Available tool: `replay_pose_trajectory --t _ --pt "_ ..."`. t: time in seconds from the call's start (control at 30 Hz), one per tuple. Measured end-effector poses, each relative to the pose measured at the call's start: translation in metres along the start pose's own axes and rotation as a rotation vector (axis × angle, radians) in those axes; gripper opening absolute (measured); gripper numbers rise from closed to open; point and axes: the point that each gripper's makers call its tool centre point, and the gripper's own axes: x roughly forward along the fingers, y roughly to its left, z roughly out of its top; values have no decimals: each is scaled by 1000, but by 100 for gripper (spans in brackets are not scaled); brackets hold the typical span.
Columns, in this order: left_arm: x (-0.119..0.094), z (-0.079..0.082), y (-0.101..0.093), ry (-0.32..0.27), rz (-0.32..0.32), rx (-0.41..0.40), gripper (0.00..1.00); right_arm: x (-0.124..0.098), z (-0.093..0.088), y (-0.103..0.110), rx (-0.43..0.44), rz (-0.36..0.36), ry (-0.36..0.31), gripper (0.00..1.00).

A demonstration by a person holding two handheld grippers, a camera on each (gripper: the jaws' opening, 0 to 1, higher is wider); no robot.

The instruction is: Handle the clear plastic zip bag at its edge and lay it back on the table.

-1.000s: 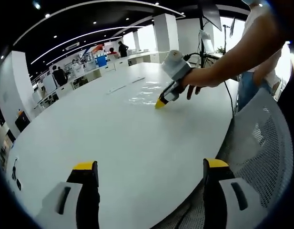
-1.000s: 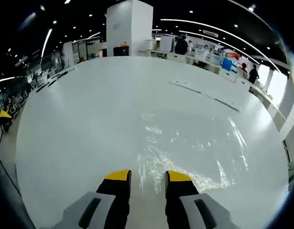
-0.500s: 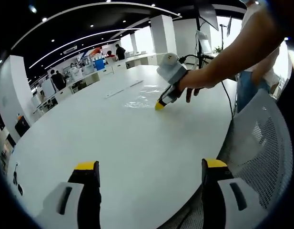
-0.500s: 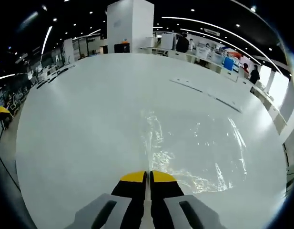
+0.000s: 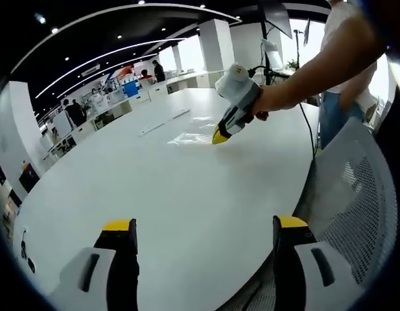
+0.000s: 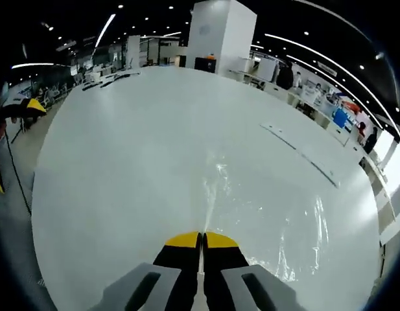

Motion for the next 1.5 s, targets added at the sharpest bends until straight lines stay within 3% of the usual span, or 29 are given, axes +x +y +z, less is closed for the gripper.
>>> replay_pose_trajectory --t 0.47,0.87,0.9,1.0,1.03,1.3,1.5 --pt "7 11 -2 8 -33 66 83 -38 22 5 -125 44 -89 0" --pt "5 17 -3 13 -54 111 82 -63 36 27 -321 84 -103 0" --pt "6 19 -3 13 -56 118 82 -65 39 24 -377 64 -111 0" --pt "9 20 -3 13 -60 135 81 -72 39 32 -393 79 -113 0" --pt "10 21 -4 13 -61 140 81 -76 40 33 -439 75 -115 0" --pt "17 29 -9 16 -93 196 77 -98 39 55 -550 119 -135 0" --pt "22 29 -16 25 -114 235 74 -108 36 69 -575 131 -167 0"
